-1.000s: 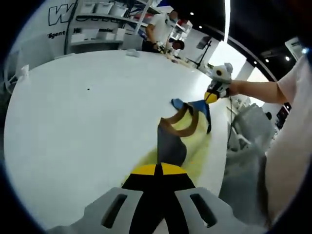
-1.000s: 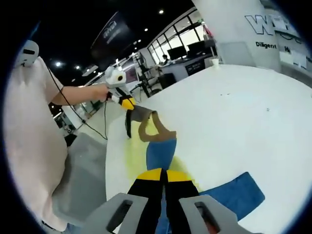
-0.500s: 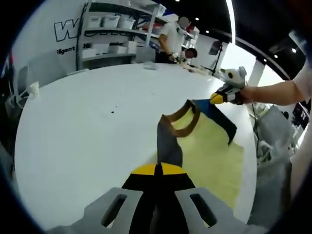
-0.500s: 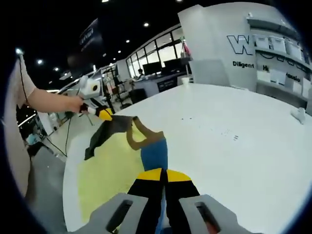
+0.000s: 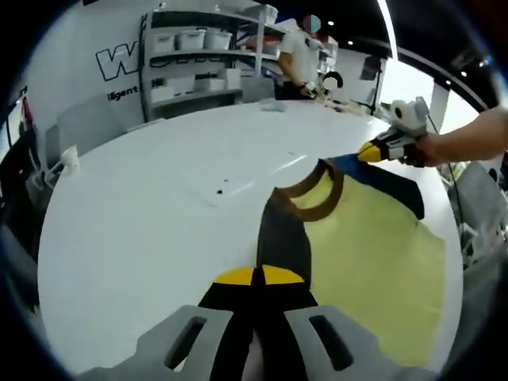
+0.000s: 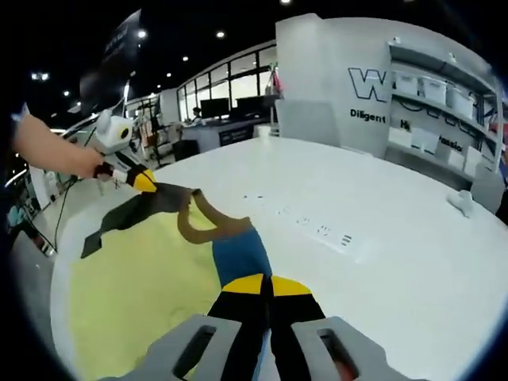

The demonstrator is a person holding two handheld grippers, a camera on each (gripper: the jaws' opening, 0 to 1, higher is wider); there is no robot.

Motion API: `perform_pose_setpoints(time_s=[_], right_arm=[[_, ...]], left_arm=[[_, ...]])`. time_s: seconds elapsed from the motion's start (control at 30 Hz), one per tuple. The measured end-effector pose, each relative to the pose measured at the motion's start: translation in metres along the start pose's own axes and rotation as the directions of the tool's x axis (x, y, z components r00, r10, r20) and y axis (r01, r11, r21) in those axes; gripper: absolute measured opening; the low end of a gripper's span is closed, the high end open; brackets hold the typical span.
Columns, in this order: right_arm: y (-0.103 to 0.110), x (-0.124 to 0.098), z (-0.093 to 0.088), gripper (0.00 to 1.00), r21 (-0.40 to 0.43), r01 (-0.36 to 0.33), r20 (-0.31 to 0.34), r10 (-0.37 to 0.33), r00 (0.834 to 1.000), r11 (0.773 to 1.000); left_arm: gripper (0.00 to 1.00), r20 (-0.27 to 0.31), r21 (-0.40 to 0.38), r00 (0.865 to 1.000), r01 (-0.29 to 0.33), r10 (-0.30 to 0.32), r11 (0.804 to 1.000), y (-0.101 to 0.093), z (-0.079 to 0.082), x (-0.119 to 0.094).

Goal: Fold the garment on the visible template until the final outline fits inside the template.

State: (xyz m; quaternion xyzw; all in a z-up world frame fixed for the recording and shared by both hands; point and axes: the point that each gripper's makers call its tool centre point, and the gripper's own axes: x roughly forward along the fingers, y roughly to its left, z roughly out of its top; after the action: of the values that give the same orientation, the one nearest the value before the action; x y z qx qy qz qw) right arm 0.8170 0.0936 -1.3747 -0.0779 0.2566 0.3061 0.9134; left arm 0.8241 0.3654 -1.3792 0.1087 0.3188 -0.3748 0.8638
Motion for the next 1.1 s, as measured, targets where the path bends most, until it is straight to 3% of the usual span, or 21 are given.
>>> perform_pose_setpoints(time_s=[0.17, 0.67, 1.1], right_arm=[[-0.011, 0.015, 0.0, 0.0, -0.017, 0.044, -0.015, -0.044, 0.999, 0.999], [-0.044, 0.032, 0.015, 0.0, -0.075, 0.168, -0.027, -0.17, 0.985, 0.983], [-0.048, 0.044, 0.011, 0.0, -0.104, 0.178, -0.066, -0.185, 0.981, 0.979]], left_arm=[[0.04, 0.025, 0.028, 0.998, -0.059, 0.058, 0.998, 0.013, 0.005, 0.01], [0.04, 0.05, 0.028, 0.993, -0.109, 0.108, 0.994, 0.034, 0.028, 0.035], [0.04, 0.016, 0.029, 0.993, -0.114, 0.114, 0.993, 0.042, 0.026, 0.05]])
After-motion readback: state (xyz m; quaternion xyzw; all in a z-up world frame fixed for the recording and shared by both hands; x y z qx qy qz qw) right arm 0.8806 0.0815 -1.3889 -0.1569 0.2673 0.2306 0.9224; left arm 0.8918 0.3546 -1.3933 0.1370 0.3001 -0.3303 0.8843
